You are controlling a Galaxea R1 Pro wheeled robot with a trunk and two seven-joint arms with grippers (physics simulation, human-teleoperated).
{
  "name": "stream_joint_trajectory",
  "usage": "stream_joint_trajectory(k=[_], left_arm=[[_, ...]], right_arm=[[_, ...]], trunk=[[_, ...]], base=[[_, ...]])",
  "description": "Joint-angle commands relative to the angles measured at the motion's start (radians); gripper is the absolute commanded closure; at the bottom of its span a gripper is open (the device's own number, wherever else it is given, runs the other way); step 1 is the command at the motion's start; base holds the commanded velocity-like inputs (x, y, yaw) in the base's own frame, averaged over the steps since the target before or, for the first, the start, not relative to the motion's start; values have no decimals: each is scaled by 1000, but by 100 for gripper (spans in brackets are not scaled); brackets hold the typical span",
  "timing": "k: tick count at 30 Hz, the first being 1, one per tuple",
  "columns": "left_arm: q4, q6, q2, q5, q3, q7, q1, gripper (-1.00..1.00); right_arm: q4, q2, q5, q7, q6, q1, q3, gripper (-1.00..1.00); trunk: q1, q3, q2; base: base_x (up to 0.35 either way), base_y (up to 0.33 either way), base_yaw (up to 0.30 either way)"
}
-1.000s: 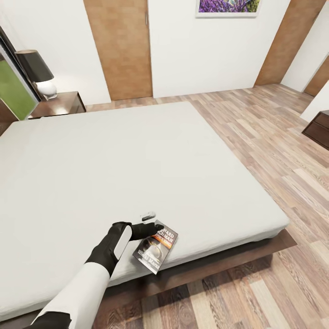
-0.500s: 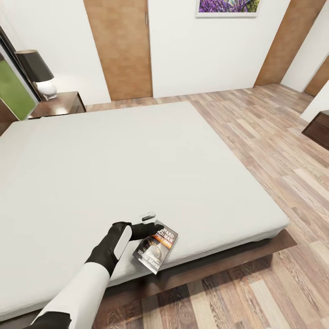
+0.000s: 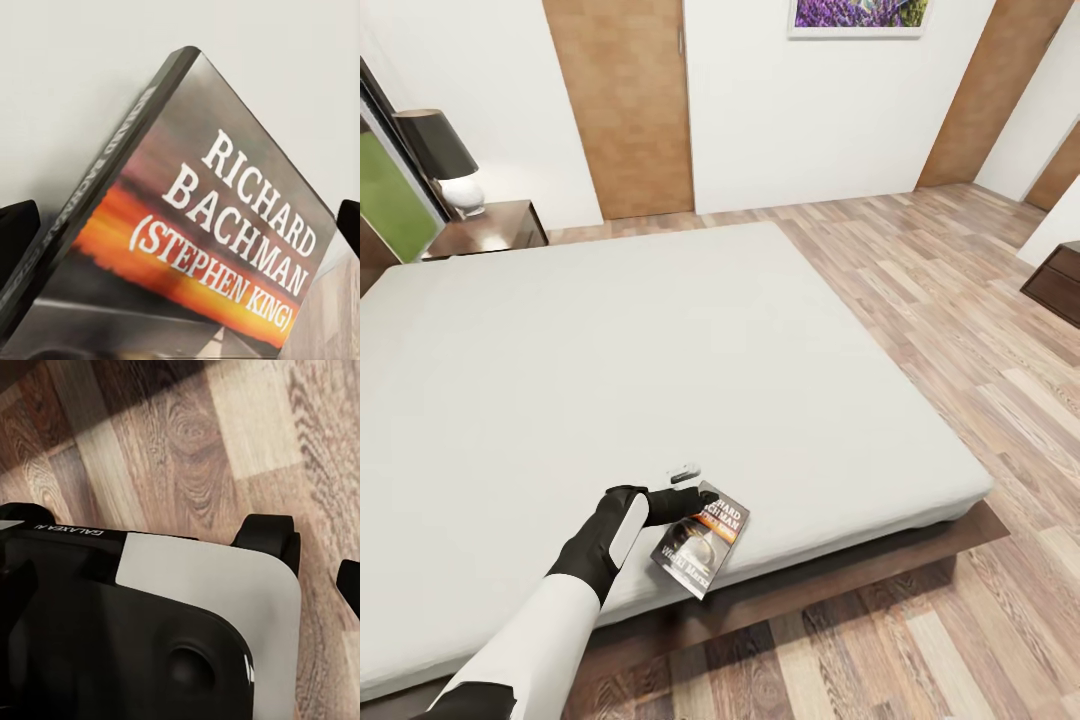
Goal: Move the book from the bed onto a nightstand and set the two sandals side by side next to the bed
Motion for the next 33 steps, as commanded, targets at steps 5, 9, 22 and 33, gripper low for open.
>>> stream_joint_trajectory(k=[5, 9, 22, 33], left_arm=[[-1, 5, 0, -1, 0, 0, 0, -100], [-1, 5, 0, -1, 0, 0, 0, -100], [-1, 5, 0, 0, 0, 0, 0, -100], [-1, 5, 0, 1, 0, 0, 0, -100]], right_arm=[[3, 0, -2, 4, -3, -1, -4, -100], [3, 0, -2, 4, -3, -1, -4, -100], [3, 0, -2, 4, -3, -1, -4, -100], [3, 0, -2, 4, -3, -1, -4, -100]], trunk=[[0, -1, 0], [0, -1, 0], [0, -1, 0], [0, -1, 0]], base=[[-54, 0, 0], [-15, 0, 0], [-65, 0, 0], [-7, 0, 0]])
